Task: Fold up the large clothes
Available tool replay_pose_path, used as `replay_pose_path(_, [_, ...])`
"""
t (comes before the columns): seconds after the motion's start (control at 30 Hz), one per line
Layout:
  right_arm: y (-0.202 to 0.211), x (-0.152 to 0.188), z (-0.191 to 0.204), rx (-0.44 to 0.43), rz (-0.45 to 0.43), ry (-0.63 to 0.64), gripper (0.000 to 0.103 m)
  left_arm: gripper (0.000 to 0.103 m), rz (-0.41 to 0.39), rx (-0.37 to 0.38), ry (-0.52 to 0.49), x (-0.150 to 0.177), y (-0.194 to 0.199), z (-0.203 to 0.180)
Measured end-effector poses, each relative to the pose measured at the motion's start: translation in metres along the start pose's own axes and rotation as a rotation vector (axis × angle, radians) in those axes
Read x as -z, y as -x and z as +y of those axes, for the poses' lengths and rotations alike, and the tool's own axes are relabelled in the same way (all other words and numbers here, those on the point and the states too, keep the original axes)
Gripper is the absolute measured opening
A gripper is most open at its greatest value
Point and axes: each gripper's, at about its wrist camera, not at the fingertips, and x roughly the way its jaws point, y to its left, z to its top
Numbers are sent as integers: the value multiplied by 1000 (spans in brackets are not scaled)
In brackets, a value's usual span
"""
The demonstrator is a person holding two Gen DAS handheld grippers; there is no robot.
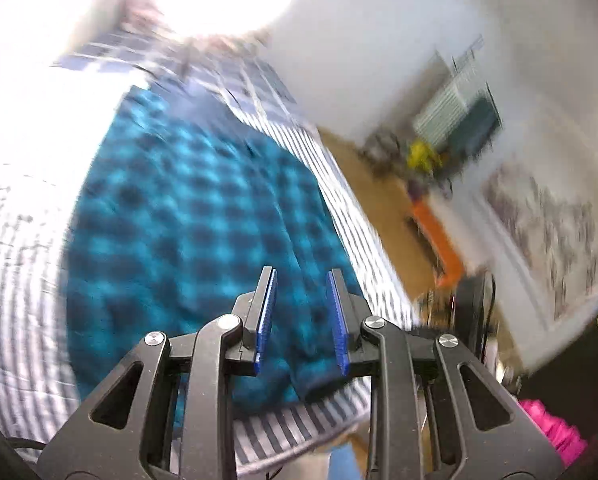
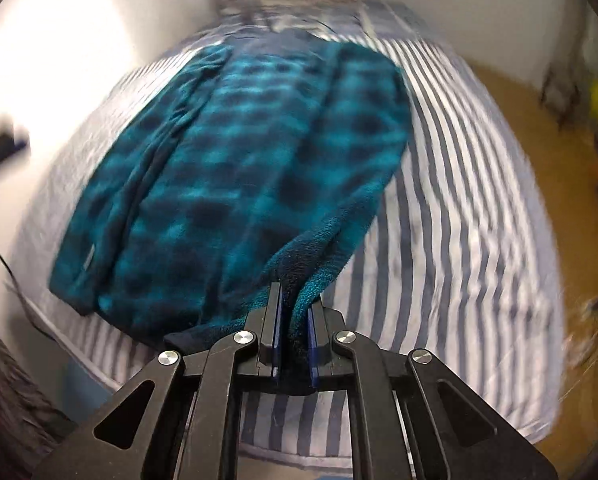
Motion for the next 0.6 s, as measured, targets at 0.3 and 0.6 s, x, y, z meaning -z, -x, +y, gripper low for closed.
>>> replay_pose_path(0.3, [-5, -33, 111, 64, -50, 373, 8, 25, -154, -59, 191, -31, 51, 76])
replay_pose_path(0.6, [-67, -14, 203, 42, 69, 727, 8, 25, -201, -90, 244, -37, 68, 111])
